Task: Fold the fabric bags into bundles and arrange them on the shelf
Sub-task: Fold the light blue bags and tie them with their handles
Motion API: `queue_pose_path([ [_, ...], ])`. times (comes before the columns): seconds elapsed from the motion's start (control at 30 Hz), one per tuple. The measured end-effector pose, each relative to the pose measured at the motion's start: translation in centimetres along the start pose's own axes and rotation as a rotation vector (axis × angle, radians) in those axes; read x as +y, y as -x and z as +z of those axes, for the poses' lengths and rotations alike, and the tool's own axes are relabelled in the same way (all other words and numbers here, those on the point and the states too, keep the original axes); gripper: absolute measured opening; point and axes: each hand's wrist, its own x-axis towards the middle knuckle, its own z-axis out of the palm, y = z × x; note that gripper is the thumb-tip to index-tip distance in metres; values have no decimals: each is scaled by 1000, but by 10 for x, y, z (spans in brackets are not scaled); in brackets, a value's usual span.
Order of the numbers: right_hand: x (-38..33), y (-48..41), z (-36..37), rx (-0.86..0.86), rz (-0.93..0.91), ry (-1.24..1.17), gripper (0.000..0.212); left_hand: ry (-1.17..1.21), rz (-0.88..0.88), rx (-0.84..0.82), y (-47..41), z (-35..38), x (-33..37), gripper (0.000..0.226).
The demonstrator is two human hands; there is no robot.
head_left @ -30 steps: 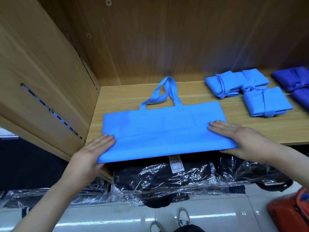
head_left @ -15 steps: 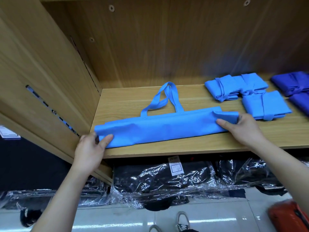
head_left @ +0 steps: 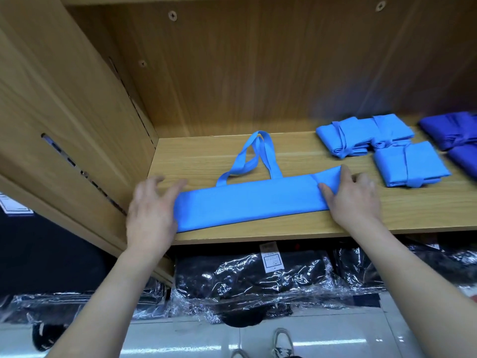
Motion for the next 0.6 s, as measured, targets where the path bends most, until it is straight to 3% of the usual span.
queue_pose_path([
  [0.07, -4, -6, -6, -78, -1, 49, 67, 60, 246, -199, -3, 3, 3, 71],
  [0.13, -4, -16, -16, -169, 34, 8, 67, 59, 301, -328, 0, 1, 7, 45],
  [0.23, 0, -30, -29, -312, 148, -210, 64, -85, 261, -451, 4, 0, 3, 83],
  [0.3, -4, -31, -34, -349, 153, -344, 58, -210, 313, -469, 8, -3, 0, 82],
  [0.37, -15, -32, -39, -325, 94, -331, 57, -268, 344, -507, 13, -10, 5, 98],
  [0.43, -32, -35, -49, -188, -16, -217, 53, -291, 343, -497, 21, -17, 8, 107],
  [0.53, -74, -42, -67, 203, -244, -126, 37, -412, 339, -507, 36, -29, 28, 98],
  [0.6, -102, -37, -72, 392, -387, -105, 55, -474, 299, -554, 42, -31, 47, 96],
])
